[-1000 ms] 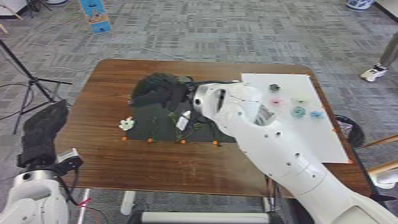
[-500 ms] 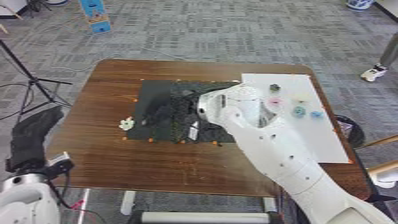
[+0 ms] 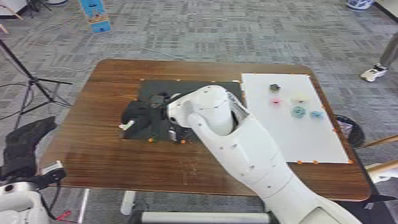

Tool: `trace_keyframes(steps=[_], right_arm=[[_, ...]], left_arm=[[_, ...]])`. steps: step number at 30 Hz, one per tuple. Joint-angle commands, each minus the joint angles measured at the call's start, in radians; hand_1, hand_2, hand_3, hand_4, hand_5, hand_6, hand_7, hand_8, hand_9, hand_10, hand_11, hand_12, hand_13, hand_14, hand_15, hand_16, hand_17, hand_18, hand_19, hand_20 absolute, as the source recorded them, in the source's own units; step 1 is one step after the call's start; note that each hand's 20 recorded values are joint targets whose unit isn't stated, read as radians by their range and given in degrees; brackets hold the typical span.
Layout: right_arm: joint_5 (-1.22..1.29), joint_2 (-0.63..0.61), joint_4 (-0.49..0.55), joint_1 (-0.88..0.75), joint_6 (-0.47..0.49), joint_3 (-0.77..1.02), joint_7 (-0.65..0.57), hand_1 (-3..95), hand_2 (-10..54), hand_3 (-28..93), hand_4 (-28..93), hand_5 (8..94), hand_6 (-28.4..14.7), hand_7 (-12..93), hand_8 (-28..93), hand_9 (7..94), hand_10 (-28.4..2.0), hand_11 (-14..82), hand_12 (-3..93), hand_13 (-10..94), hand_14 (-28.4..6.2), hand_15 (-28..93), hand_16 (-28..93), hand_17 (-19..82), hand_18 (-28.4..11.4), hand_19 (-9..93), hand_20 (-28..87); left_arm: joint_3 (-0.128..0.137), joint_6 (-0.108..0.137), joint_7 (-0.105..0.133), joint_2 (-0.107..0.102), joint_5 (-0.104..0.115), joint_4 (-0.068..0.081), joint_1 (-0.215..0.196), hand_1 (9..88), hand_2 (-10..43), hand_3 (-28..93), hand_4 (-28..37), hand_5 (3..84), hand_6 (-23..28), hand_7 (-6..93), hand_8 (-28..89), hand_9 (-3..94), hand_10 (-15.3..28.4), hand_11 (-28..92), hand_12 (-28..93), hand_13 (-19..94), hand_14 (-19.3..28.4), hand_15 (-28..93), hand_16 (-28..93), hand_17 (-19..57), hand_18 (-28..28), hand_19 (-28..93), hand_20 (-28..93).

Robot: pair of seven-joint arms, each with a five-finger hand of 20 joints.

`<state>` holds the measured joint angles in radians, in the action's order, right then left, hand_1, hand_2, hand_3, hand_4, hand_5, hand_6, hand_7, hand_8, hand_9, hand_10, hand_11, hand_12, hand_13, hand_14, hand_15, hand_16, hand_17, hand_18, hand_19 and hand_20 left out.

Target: Arrange flowers

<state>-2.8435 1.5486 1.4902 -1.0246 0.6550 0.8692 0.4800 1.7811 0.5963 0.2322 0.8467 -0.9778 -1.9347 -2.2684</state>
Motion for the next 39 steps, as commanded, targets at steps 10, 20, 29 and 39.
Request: trace_keyframes(steps=[10,20,29,39], right_arm=[[-0.42,0.062,-0.007,0.016,-0.145,-0.02,0.144,14.4,18.6,60,-18,42.0,-5.7,15,-10,41.9,-11.1,4.7,11.9,65,-17.5,70,29,29,-28.1,82,66],[-0.52,0.13,-0.079,-0.017,-0.161,0.038,0.165,14.5,18.6,60,-18,41.5,-5.9,15,-10,41.0,-10.8,4.4,11.6,65,-17.4,71,29,30,-28.2,82,66],[-0.477,0.195,-0.133,-0.037,-0.12,0.105,0.167,14.2,18.4,60,-18,41.2,-5.8,15,-10,40.0,-10.4,4.2,11.0,65,-17.5,71,29,29,-28.2,82,66],[-0.532,0.205,-0.141,-0.057,-0.136,0.121,0.184,14.2,18.3,61,-18,41.3,-5.6,15,-10,40.5,-10.2,4.4,11.0,65,-17.8,71,29,29,-28.2,81,66]], left_arm=[[-0.045,-0.022,-0.011,-0.047,-0.011,0.003,0.094,30.8,19.7,71,-28.3,50.9,3.5,17.5,-10,49.0,12.6,20,10,38,10.7,11,-4,13.7,5.7,5,19],[-0.022,-0.061,0.032,-0.058,0.01,0.007,0.085,30.2,20.1,71,-28.3,51.0,3.4,17.3,-10,49.2,12.7,20,10,37,10.8,11,-4,13.3,5.5,5,19],[-0.033,-0.08,0.048,-0.053,0.019,0.01,0.096,30.0,20.2,71,-28.3,51.0,3.4,17.3,-9,49.3,12.7,20,10,37,10.9,11,-3,13.2,5.5,5,19],[-0.055,-0.078,0.034,-0.06,0.011,0.013,0.125,29.9,20.3,71,-28.3,51.1,3.4,17.3,-9,49.3,12.7,20,10,37,10.9,11,-3,13.1,5.5,5,19]])
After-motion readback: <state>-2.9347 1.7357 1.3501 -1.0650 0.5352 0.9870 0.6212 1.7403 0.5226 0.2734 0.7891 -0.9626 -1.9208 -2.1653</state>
